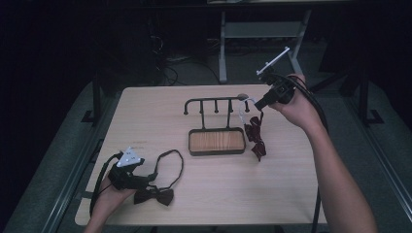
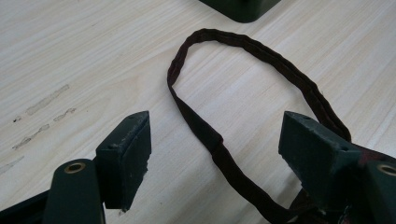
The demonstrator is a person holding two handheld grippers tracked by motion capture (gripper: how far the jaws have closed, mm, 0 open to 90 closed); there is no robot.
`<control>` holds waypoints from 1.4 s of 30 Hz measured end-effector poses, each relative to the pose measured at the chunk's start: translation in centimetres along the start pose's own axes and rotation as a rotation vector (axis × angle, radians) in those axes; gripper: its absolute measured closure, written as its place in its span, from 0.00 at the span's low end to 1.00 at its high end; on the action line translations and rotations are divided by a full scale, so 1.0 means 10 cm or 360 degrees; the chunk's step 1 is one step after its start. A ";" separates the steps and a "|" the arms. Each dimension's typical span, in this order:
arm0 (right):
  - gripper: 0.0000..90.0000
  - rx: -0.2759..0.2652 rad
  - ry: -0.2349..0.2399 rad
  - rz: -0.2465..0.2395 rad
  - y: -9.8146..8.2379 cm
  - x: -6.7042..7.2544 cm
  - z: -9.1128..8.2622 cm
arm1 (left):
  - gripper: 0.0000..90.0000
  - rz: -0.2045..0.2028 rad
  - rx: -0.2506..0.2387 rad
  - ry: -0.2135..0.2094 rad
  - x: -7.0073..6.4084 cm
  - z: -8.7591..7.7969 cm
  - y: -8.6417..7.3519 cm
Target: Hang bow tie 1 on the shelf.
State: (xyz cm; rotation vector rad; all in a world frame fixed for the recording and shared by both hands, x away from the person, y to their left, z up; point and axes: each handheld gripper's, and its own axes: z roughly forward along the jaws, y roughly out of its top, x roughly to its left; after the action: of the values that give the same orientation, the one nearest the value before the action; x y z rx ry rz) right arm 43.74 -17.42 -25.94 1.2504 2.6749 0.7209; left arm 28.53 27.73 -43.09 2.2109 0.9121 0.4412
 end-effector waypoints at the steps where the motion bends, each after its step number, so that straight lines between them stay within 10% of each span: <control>1: 0.94 0.0002 -0.0005 0.0009 0.00 -0.02 0.01 | 0.29 0.0000 0.0000 -0.0001 0.00 0.00 0.00; 15: 0.91 0.0006 -0.0004 0.0046 -0.01 -0.12 0.17 | 0.29 0.0005 0.0003 -0.0006 -0.01 0.01 0.00; 42: 0.72 -0.0062 0.0226 0.0027 -0.51 -0.11 0.30 | 0.29 0.0001 0.0020 0.0003 -0.02 0.02 0.00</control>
State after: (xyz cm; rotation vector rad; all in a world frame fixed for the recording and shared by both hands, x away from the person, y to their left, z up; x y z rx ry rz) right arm 41.73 -19.93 -31.03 1.2586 2.7489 0.8920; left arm 28.52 27.53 -43.22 2.2223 0.9175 0.4387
